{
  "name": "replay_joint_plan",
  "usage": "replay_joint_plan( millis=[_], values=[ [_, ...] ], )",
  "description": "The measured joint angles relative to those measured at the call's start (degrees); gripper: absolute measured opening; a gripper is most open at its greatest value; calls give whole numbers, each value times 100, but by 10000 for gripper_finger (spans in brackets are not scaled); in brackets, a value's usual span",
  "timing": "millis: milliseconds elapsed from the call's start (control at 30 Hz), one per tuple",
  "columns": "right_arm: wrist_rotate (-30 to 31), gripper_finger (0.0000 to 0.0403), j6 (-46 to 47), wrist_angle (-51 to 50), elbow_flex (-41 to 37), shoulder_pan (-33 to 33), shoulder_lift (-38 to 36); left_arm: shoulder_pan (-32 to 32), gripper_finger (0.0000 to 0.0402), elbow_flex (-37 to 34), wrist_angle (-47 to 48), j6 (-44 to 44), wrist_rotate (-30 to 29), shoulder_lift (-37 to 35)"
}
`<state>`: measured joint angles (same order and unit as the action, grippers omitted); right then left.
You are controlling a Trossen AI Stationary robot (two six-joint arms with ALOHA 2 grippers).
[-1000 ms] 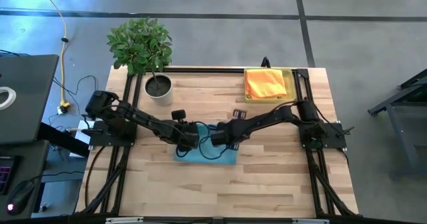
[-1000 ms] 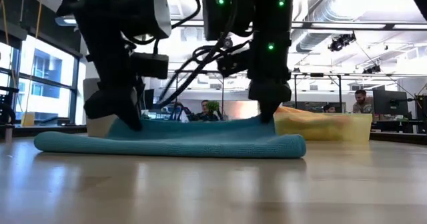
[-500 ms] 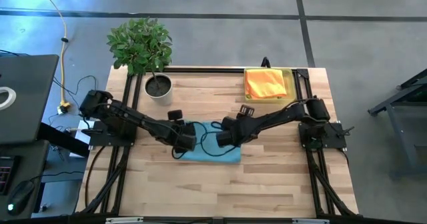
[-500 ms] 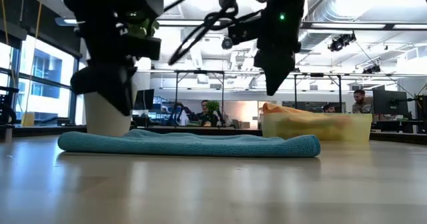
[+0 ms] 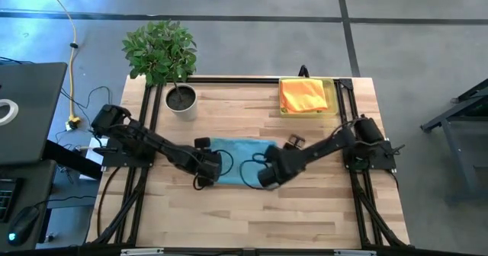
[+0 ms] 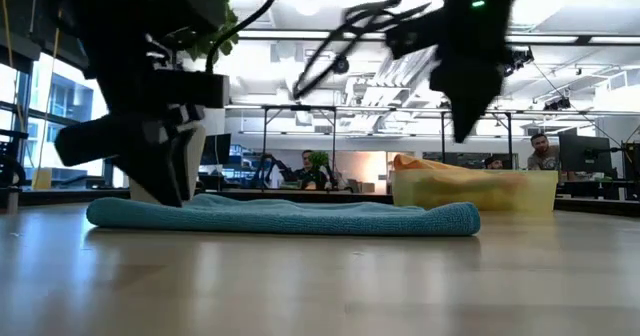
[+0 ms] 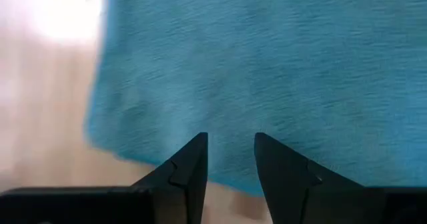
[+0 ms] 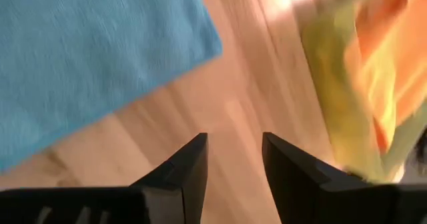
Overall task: Fold microfiber towels
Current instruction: Fold the blue microfiber towel
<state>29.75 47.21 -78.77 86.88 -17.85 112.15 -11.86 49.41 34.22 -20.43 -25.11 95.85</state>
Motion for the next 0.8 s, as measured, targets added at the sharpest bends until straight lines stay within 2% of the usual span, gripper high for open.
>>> replay_joint_plan(
  millis=[100,233,367,500,667,800],
  values=[
    [-111,133,795,93,-426,-262,-209,-29,115,-295,-598,6,265,-4],
    [-301,133,1598,962,-1143,-591,-623,-95,115,-537,-1089,-191,465,-39],
    [-481,133,2086,2271,-1869,-778,-1127,-292,115,-542,-1156,-1012,697,-35],
    [-561,134,2583,3096,-2517,-793,-1518,-600,115,-549,-1739,-1778,1175,-20],
    [-595,138,2900,3864,-3073,-641,-1714,-923,115,-557,-2509,-1988,1443,17],
    [-827,172,2608,4945,-3418,-415,-1690,-1034,115,-355,-2638,-1728,1390,0]
  ],
)
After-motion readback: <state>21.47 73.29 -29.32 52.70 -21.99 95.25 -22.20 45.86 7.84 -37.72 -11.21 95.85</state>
